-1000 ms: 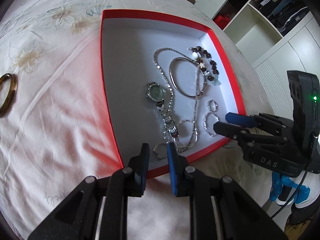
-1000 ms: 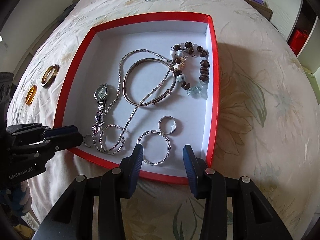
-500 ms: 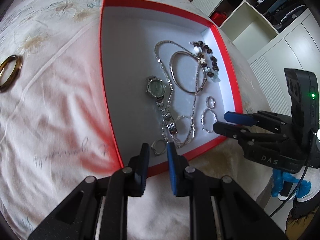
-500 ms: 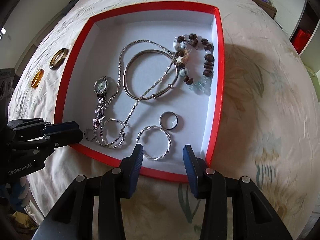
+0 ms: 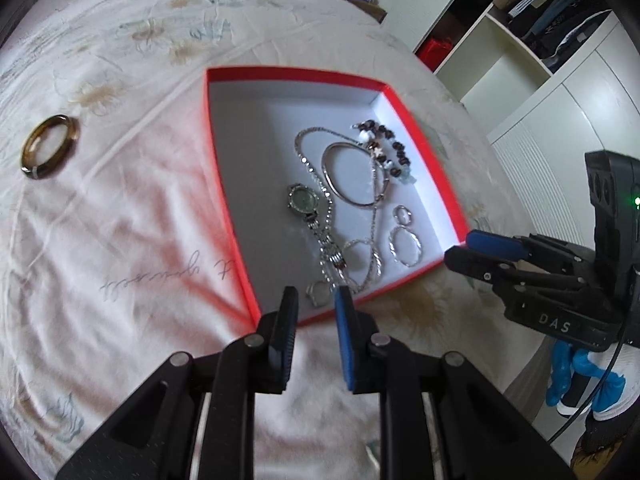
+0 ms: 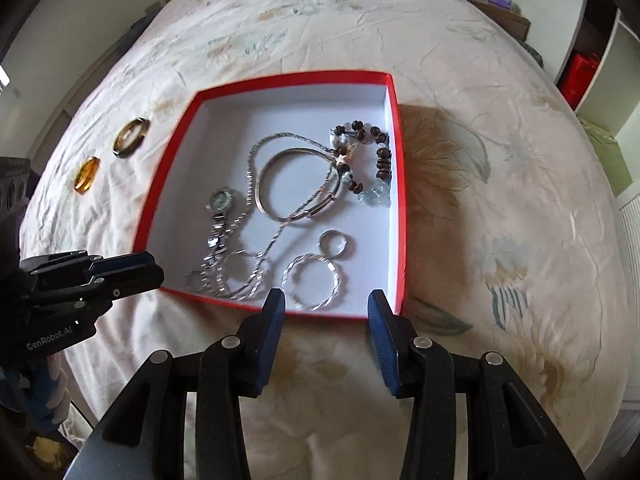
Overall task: Organize jewelry
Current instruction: 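Withdraw both open tools from the box toward the two bangles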
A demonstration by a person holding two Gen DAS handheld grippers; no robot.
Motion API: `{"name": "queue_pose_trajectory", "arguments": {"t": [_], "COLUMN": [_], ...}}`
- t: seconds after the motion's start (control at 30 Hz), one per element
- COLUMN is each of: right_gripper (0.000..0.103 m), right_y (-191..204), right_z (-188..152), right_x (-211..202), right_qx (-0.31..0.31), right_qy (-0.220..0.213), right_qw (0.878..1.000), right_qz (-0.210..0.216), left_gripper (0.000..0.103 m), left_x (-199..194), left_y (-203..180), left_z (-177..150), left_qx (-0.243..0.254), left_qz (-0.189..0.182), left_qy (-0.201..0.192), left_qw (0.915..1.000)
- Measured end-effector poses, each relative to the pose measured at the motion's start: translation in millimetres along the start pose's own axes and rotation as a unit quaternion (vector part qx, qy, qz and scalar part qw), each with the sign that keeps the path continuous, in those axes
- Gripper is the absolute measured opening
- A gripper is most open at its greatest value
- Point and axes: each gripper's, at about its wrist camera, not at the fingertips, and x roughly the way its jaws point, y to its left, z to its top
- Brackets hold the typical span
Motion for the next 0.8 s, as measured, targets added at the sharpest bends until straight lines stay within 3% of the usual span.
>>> {"name": "queue_pose_trajectory", "arguments": {"t": [0.3,0.6,0.63,0.7,0.8], "right_gripper": [0.051,0.055,0.055,0.055,0.056], "right_y": [58,122,128,142,164], "right_z": [-40,-76,-79,-84,-87], "right_x": [-50,-103,-108,-119,-134], "right_qx": [-0.006,-0.017,-0.017,-0.018,-0.026], "right_qy": [-0.053,-0.108,-0.114,-0.125,-0.143], "right_qw": [0.999,0.994,0.993,0.992,0.989], "right_qz": [0.000,0.004,0.005,0.009,0.013], "left_gripper": [0.019,0.020,0.020,0.035,0.039], "left_x": [-68,-159,-167,-186,-221], "left_y": [0,28,32,42,63], "left_z": [-43,-98,-102,-113,-133], "left_qx": [0.003,-0.017,-0.018,-0.023,-0.035], "left_qz": [0.035,0.069,0.074,0.087,0.117], "left_qy": [-0.060,-0.137,-0.141,-0.147,-0.171], "left_qw": [0.9976,0.9880,0.9871,0.9851,0.9777]}}
